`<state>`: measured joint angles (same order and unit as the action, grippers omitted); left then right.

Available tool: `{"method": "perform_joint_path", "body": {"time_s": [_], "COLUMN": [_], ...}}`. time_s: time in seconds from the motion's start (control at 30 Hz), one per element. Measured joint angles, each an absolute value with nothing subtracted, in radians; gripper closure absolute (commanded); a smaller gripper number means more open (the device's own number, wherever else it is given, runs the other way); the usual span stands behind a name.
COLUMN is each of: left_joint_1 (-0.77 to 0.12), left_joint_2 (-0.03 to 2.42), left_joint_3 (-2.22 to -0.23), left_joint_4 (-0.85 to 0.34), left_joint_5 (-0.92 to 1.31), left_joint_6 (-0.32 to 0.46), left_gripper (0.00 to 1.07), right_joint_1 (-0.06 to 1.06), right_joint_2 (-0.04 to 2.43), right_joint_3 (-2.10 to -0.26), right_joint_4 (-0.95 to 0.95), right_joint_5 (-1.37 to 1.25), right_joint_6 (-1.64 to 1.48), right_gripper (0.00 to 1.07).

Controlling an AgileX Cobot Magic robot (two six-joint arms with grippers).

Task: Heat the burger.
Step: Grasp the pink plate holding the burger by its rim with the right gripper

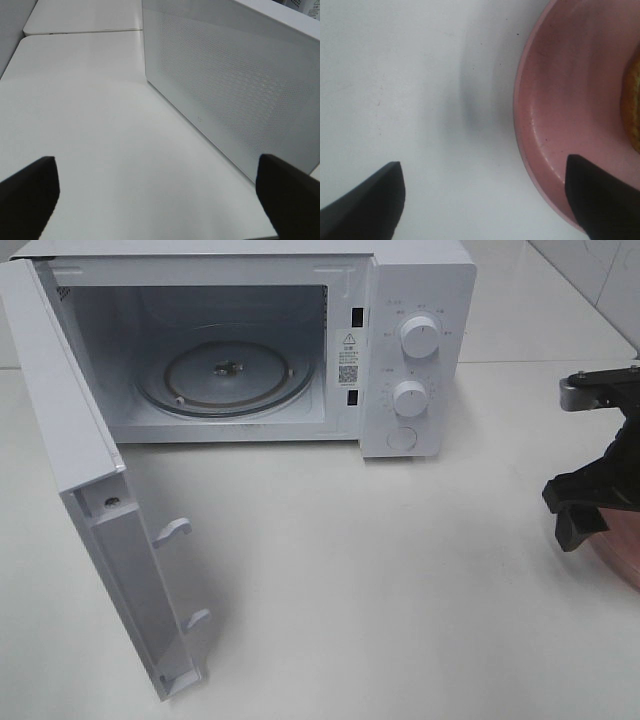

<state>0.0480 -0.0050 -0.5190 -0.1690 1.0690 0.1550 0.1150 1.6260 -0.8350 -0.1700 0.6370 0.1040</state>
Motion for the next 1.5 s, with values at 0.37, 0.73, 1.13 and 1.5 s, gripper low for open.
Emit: {"method": "perform_joint_path", "body": {"time_s": [0.37,0.73,1.13,1.5], "left_joint_1": [0.048,0.048,0.048,0.048], "left_joint_2": [-0.005,-0.005,-0.005,-0.005], "left_joint_3": [-0.519,-0.519,-0.519,-0.519], "left_joint_4": [-0.169,-0.169,-0.169,-0.169], "left_joint_5": [1.069,1.069,1.069,1.069], "left_joint_6": [0.155,0.155,0.155,0.155], "left_gripper": [0.07,0.07,0.07,0.07], "right_joint_1": [0.114,0.067,0.067,0.067], "right_joint_2": [1.716,1.745,1.813,1.848], "right_joint_3": [-0.836,-0.836,-0.837,-0.838], "right_joint_4": [-0.248,-0.274,-0.246,-0.267], "right_joint_5": [0.564,0.504,0.458,0.434], "right_joint_6": [0.162,0.191,0.185,0.185], "right_gripper": [0.26,0.27,0.28,0.33]}}
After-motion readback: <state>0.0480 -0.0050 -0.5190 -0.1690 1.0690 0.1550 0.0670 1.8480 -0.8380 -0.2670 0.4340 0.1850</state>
